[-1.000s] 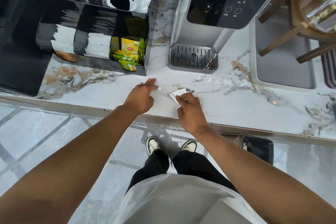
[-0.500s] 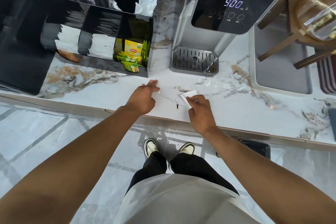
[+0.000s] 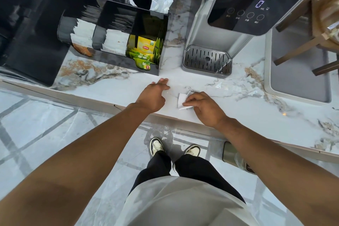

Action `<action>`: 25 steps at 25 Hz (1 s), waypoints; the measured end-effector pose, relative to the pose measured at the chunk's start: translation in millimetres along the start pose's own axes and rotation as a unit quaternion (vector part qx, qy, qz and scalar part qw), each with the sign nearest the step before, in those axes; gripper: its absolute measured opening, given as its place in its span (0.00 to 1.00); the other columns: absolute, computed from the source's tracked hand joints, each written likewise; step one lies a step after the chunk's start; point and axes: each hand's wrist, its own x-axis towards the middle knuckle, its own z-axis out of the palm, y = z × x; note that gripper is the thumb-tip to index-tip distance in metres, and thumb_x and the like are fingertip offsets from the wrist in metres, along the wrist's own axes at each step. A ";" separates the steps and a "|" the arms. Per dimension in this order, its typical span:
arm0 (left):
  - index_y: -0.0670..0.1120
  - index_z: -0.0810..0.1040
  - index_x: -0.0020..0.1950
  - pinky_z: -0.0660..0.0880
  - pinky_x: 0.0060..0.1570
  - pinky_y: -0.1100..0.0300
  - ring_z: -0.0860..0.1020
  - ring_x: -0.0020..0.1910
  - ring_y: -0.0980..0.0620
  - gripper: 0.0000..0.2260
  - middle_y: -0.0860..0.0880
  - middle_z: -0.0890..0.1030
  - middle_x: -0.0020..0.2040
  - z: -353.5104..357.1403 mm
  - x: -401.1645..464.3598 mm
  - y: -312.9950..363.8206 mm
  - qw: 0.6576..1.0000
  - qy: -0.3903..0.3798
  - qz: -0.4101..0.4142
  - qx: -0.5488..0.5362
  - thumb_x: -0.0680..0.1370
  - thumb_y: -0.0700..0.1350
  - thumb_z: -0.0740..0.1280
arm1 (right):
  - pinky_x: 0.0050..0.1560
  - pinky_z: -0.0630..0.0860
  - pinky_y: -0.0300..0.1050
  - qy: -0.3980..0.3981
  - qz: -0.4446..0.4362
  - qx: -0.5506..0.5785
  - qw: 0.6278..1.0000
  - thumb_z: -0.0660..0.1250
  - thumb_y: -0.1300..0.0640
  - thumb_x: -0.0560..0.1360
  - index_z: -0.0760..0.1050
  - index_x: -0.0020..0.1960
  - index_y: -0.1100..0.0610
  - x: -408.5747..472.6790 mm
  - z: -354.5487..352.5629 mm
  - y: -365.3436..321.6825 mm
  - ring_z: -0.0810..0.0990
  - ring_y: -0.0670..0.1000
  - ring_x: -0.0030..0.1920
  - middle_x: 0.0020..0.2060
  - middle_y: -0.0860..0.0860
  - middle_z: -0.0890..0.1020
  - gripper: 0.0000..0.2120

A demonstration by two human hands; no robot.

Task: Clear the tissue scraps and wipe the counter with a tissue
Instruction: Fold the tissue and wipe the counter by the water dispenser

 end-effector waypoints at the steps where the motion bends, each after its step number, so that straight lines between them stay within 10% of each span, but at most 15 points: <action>1: 0.48 0.71 0.73 0.55 0.76 0.56 0.58 0.78 0.44 0.25 0.54 0.59 0.79 0.3 -0.1 0.3 1.000 0.001 0.000 0.003 0.76 0.34 0.61 | 0.63 0.69 0.42 -0.005 0.002 0.007 1.000 0.62 0.74 0.74 0.83 0.56 0.59 0.8 -2.0 1.1 0.74 0.56 0.57 0.54 0.54 0.81 0.18; 25: 0.47 0.72 0.71 0.55 0.74 0.58 0.61 0.77 0.46 0.24 0.53 0.61 0.78 2.1 -1.7 4.2 0.999 0.023 0.005 0.026 0.75 0.34 0.63 | 0.62 0.69 0.44 -0.041 -0.001 0.001 0.999 0.62 0.72 0.73 0.84 0.54 0.56 25.5 -8.8 3.8 0.74 0.56 0.54 0.52 0.52 0.81 0.19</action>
